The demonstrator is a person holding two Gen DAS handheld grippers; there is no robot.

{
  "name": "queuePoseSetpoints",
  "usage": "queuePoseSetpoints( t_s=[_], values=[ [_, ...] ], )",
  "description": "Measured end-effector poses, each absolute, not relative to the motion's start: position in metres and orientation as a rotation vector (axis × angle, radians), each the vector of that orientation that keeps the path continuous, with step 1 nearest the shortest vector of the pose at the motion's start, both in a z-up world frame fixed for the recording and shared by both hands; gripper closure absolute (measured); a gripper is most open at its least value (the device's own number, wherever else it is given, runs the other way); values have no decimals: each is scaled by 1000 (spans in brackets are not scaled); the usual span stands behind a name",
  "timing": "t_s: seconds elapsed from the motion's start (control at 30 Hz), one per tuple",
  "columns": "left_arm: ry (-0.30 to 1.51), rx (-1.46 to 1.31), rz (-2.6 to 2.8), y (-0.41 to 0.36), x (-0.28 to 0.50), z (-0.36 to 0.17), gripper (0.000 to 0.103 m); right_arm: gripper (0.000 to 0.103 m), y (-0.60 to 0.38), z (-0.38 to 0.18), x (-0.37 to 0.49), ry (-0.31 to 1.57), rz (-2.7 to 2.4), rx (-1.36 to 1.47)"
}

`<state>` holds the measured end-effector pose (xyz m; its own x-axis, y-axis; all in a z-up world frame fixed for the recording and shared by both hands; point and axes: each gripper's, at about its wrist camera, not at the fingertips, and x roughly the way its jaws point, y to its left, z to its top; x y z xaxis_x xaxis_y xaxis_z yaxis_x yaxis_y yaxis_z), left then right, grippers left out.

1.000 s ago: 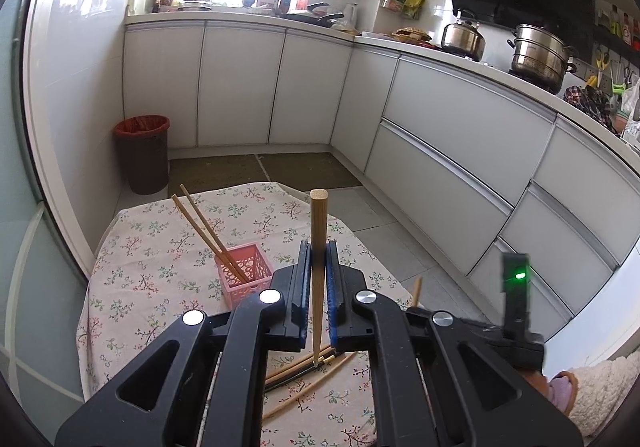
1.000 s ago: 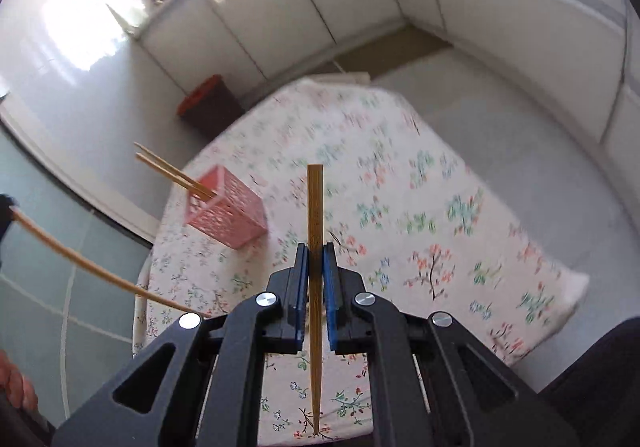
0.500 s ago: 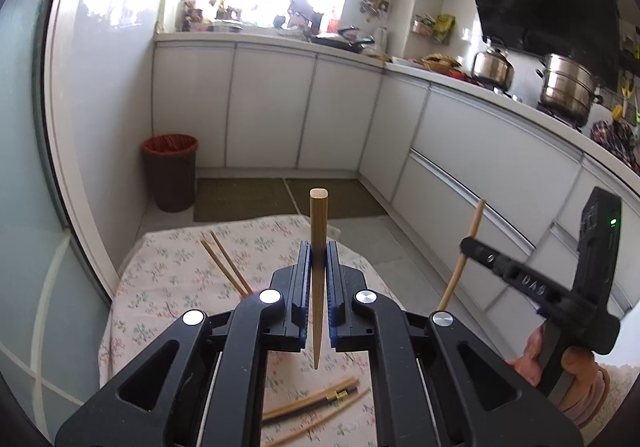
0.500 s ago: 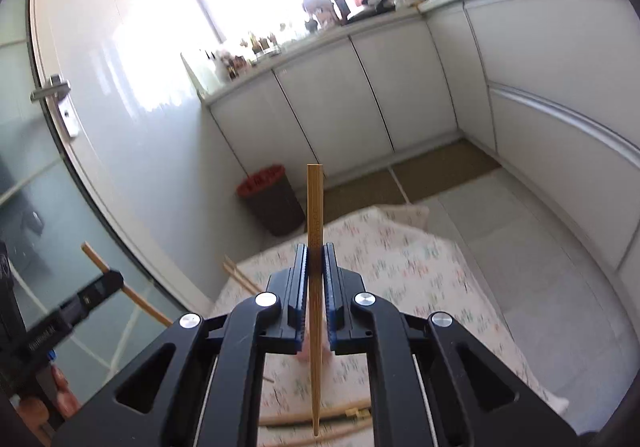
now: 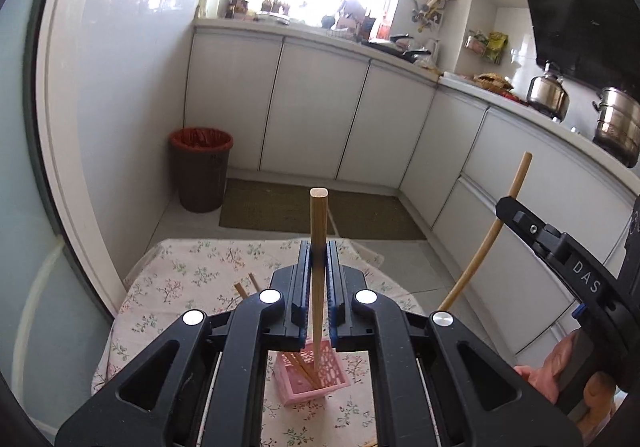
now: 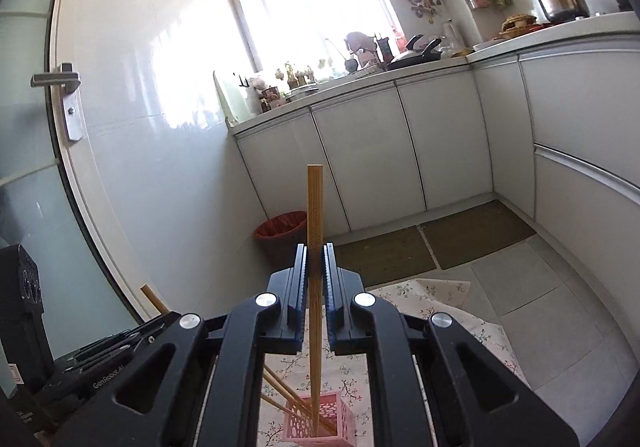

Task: Organize utensils
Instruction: 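Drop the chopsticks into the pink holder, opening left then right gripper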

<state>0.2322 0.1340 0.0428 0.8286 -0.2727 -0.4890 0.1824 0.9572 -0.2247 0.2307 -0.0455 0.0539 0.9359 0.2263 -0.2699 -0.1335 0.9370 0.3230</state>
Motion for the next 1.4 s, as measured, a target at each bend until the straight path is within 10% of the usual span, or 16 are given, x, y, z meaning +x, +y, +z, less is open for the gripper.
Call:
queuePoseSetpoints(
  t_s=[0.13, 0.2, 0.77, 1.07, 1.4],
  values=[
    [576, -153, -268, 133, 238, 14, 89, 95, -35, 25, 251, 333, 186, 300],
    [531, -174, -268, 140, 231, 14, 68, 95, -30, 15, 259, 337, 186, 300],
    [423, -172, -46, 171, 205, 37, 56, 93, 5, -31, 266, 427, 180, 201],
    [452, -158, -25, 163, 190, 34, 40, 79, -16, -7, 227, 408, 128, 189],
    [444, -110, -3, 138, 158, 42, 16, 40, -41, 6, 175, 417, 42, 226]
  ],
)
